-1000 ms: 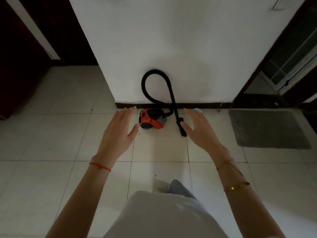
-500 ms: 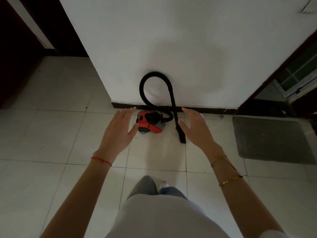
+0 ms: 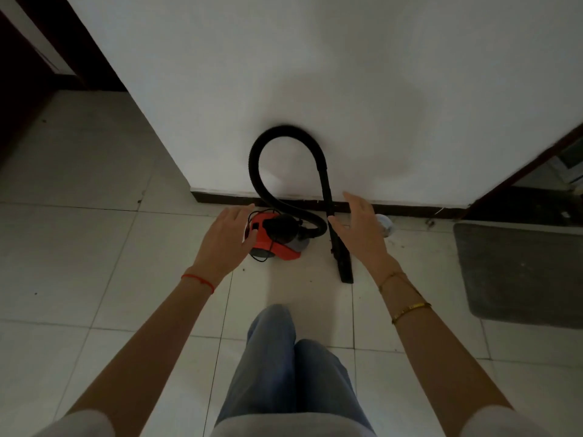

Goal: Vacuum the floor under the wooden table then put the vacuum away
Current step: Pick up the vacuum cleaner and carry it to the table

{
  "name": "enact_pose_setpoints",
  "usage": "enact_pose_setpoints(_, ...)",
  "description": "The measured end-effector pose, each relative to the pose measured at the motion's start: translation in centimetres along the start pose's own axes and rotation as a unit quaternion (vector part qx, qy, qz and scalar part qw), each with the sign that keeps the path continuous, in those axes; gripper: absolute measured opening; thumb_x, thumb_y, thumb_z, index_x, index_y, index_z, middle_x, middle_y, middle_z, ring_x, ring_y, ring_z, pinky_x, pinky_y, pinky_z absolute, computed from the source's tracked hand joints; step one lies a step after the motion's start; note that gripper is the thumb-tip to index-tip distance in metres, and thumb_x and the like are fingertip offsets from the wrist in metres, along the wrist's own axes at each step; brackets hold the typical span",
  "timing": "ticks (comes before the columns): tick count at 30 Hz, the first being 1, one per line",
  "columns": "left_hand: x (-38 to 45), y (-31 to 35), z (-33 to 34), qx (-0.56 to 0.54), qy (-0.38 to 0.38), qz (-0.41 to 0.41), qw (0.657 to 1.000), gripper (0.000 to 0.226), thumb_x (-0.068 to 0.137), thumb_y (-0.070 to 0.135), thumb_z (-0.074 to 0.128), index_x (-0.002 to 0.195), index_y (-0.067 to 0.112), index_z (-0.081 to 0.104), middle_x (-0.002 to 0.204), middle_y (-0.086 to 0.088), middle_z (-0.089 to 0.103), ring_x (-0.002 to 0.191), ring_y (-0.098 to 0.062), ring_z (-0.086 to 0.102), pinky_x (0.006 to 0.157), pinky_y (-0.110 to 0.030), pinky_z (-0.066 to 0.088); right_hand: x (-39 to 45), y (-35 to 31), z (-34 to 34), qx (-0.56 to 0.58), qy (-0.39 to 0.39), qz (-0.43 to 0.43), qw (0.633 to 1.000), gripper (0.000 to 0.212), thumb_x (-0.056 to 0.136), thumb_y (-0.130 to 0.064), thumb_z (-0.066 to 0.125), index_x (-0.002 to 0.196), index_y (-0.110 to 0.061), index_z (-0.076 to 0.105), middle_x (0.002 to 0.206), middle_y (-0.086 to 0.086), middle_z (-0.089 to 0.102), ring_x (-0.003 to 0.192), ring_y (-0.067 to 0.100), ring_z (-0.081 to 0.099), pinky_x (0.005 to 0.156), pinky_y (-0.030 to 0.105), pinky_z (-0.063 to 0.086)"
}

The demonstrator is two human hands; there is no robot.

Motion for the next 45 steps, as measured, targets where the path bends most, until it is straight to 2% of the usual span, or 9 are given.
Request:
enact_pose_setpoints(9,8.5,-8.6,20.3,0.004,-0.032,0.029,0.999,0.044,0.089,0.017,0.058,0.131,0.007,0.050,0.123,-0.011,0.056,0.113,-0.026,0.051,0.099,-0.033,0.040,8.4,13.0,17.3,-0.024,-0.029,0.019,0.999,0.101,0.080,-0.051,0.067,0.151,-0.007,0.009,0.154,0.016,0.016,0.143,0.032,0.013,0.117,0.046,0.019)
enact_pose_setpoints(16,13.4,-14.4,34.0,0.017,-0.044,0.053,0.997,0.055,0.082,0.024,0.058,0.135,0.016,0.047,0.126,-0.007,0.054,0.112,-0.025,0.049,0.096,-0.038,0.045,13.2,20.2,28.2,-0.064,-0.009,0.011,0.998,0.116,0.076,-0.055,0.069,0.151,-0.007,-0.006,0.159,0.014,-0.001,0.147,0.031,-0.001,0.120,0.042,0.006)
enact_pose_setpoints(24,19.2,-16.4,43.1,0.074,-0.054,0.108,0.990,0.064,0.086,0.032,0.060,0.142,0.008,0.038,0.137,-0.012,0.047,0.129,-0.027,0.041,0.117,-0.037,0.021,17.9,24.8,34.1,-0.086,0.007,0.040,0.995,0.136,0.064,-0.058,0.077,0.149,-0.005,-0.014,0.158,0.018,-0.008,0.146,0.034,-0.001,0.120,0.045,0.007)
enact_pose_setpoints(27,21.0,-16.4,44.9,0.085,-0.064,0.111,0.988,0.065,0.088,0.032,0.059,0.143,0.008,0.036,0.135,-0.012,0.047,0.127,-0.027,0.041,0.115,-0.036,0.024,19.5,25.6,35.0,-0.083,0.016,0.049,0.995,0.134,0.065,-0.057,0.076,0.149,-0.003,-0.014,0.158,0.019,-0.007,0.146,0.034,0.001,0.120,0.045,0.010)
enact_pose_setpoints(33,23.5,-16.9,47.7,0.114,-0.104,0.079,0.985,0.053,0.086,0.032,0.064,0.130,0.012,0.045,0.121,-0.008,0.052,0.112,-0.024,0.049,0.096,-0.032,0.041,21.9,26.5,36.0,-0.065,0.042,0.062,0.995,0.128,0.069,-0.049,0.076,0.148,-0.002,-0.013,0.157,0.022,-0.004,0.146,0.036,0.003,0.120,0.046,0.011)
enact_pose_setpoints(36,24.2,-17.3,48.8,0.117,-0.117,0.071,0.984,0.050,0.086,0.028,0.064,0.129,0.010,0.045,0.121,-0.009,0.053,0.111,-0.025,0.050,0.095,-0.033,0.042,22.6,27.3,35.8,-0.022,0.054,0.068,0.996,0.124,0.070,-0.040,0.079,0.149,-0.001,-0.008,0.156,0.021,0.006,0.144,0.035,0.012,0.119,0.045,0.018)
enact_pose_setpoints(39,24.8,-17.6,49.6,0.101,-0.127,0.069,0.984,0.048,0.089,0.025,0.061,0.131,0.009,0.043,0.124,-0.011,0.053,0.114,-0.028,0.050,0.095,-0.036,0.044,23.1,28.0,35.3,0.021,0.080,0.065,0.994,0.102,0.073,-0.026,0.078,0.148,0.000,0.013,0.144,0.020,0.029,0.133,0.031,0.031,0.111,0.040,0.033)
enact_pose_setpoints(42,25.3,-17.9,50.3,0.094,-0.129,0.073,0.984,0.042,0.093,0.025,0.056,0.129,0.008,0.042,0.123,-0.013,0.054,0.113,-0.030,0.051,0.093,-0.038,0.046,23.8,28.4,35.2,0.040,0.105,0.052,0.992,0.074,0.072,-0.020,0.076,0.134,-0.002,0.039,0.126,0.017,0.049,0.118,0.028,0.045,0.100,0.042,0.045)
enact_pose_setpoints(45,25.7,-18.2,50.8,0.107,-0.133,0.086,0.982,0.039,0.095,0.025,0.052,0.128,0.008,0.042,0.120,-0.014,0.056,0.110,-0.031,0.051,0.091,-0.039,0.047,24.3,29.0,35.5,0.070,0.104,0.069,0.990,0.058,0.074,-0.016,0.073,0.125,-0.004,0.048,0.115,0.014,0.060,0.108,0.028,0.055,0.091,0.039,0.052)
Point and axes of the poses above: each hand's wrist, its own x-axis towards the middle knuckle, its own z-axis out of the palm, y = z × x, the point moved 6 cm from there along x, towards the middle knuckle
